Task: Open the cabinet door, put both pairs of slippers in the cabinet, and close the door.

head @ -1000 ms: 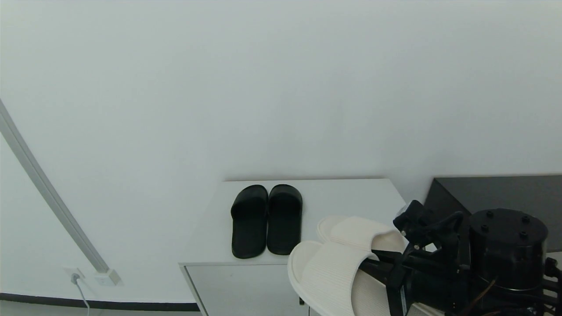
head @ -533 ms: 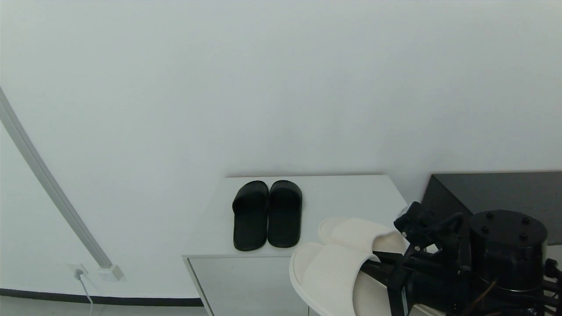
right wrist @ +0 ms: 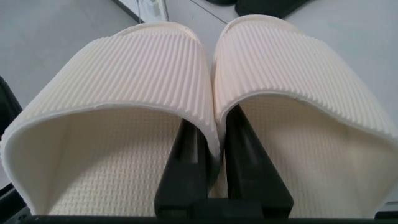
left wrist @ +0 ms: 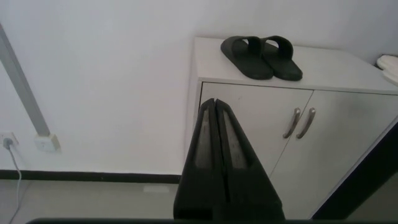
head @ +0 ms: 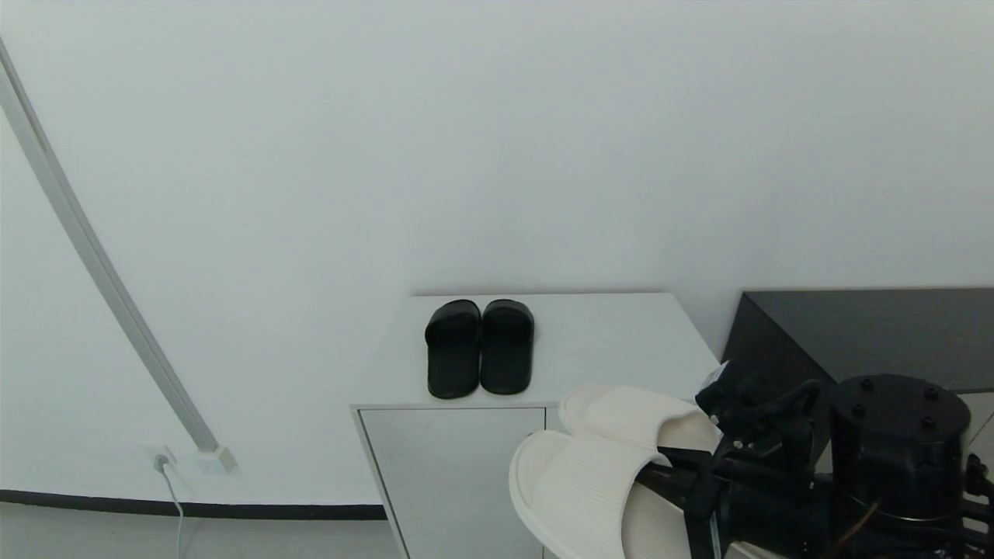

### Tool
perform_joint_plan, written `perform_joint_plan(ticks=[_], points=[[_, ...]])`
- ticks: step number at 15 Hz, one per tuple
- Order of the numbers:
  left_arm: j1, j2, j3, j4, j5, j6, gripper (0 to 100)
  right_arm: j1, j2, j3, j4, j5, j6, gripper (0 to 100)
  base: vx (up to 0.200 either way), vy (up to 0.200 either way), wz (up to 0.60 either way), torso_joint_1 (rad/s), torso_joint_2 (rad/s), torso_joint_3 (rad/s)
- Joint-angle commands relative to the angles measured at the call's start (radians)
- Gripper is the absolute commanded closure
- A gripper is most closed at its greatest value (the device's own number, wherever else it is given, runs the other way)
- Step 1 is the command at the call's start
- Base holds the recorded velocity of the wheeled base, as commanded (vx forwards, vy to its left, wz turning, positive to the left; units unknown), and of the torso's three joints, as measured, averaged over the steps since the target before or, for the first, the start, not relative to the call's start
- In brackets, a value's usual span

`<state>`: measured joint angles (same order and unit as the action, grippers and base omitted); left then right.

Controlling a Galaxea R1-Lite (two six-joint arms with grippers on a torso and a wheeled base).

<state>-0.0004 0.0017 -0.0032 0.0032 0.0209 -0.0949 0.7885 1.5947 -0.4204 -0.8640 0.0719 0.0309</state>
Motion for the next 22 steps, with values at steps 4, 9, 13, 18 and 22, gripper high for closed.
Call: perform_joint_plan(ticks=[4,9,13,18,22], points=[[0.0,0.0,0.0,0.0,0.001,0.0,100,0.003,0.005,0.005,-0.001,0.0,0.0,100,0.0,0.0,0.0,0.0,0.0,0.0],[0.0,0.0,0.0,0.0,0.001,0.0,100,0.017,0.004,0.023,-0.003,0.002,-0.003,100,0.0,0.0,0.0,0.0,0.0,0.0],[0.0,0.0,0.0,0.0,0.004,0.001,100,0.018,0.011,0.025,-0.003,0.003,-0.008,100,0.0,0.0,0.0,-0.122,0.26,0.144],[0.0,0.0,0.0,0.001,0.001,0.001,0,0.02,0.011,0.038,-0.016,-0.006,-0.006,100,0.0,0.0,0.0,-0.162,0.36,0.198],[0.0,0.0,0.0,0.0,0.001,0.001,0,0.02,0.011,0.048,-0.016,-0.004,-0.014,100,0.0,0.0,0.0,-0.174,0.4,0.226]])
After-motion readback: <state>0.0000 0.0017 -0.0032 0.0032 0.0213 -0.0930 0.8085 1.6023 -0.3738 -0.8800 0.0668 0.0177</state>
